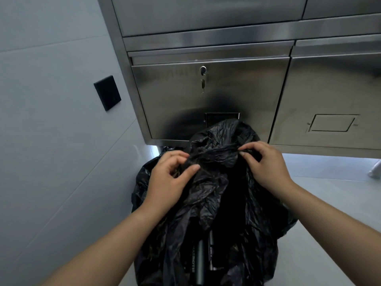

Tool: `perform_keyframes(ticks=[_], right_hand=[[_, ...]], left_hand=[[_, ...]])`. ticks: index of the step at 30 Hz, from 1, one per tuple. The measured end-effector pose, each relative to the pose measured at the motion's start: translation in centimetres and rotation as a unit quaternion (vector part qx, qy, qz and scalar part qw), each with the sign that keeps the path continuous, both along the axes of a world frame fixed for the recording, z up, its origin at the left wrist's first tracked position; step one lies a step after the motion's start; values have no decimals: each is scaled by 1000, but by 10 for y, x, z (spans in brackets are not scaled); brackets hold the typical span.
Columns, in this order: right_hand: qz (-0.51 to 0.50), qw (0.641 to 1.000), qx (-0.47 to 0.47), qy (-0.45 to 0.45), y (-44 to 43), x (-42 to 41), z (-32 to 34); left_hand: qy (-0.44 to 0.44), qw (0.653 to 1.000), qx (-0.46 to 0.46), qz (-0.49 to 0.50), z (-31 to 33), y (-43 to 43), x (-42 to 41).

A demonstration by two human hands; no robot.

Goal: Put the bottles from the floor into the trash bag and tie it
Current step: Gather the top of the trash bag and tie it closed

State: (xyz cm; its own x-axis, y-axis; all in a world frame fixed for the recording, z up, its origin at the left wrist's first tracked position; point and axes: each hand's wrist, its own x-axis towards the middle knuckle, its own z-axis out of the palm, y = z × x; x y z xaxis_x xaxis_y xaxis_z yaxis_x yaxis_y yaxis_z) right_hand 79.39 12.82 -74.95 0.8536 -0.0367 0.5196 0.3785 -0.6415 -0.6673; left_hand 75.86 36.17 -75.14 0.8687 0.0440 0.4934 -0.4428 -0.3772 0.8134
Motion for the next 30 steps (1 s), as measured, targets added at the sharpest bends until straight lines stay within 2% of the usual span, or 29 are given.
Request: perform_keyframes(ticks=[3,9,12,17,20,23,26,30], right_hand=[[33,999,-12,4,6,-9,-4],[90,995,-27,18,13,-21,-11],[97,993,-41,44,8,-25,-23],[129,983,-59,115,6,-27,-37],[82,991,21,105,-2,-17,-27],[29,989,122,82,-15,-7,-10],[49,976,201,74,-10,-9,3],[123,974,180,69,19,-22,6]], left_hand=[[9,996,-82,-30,14,-17,5],[-16,990,-103,-97,26,-52,7],[-29,989,-109,-93,31,-55,10],[19,991,-100,-82,17,-52,11],[60,989,-99,-88,6,-49,13],[61,994,-36,-84,0,-40,13],[54,996,-1,-77,-3,-36,12],[8,998,-12,-59,-2,-46,15]])
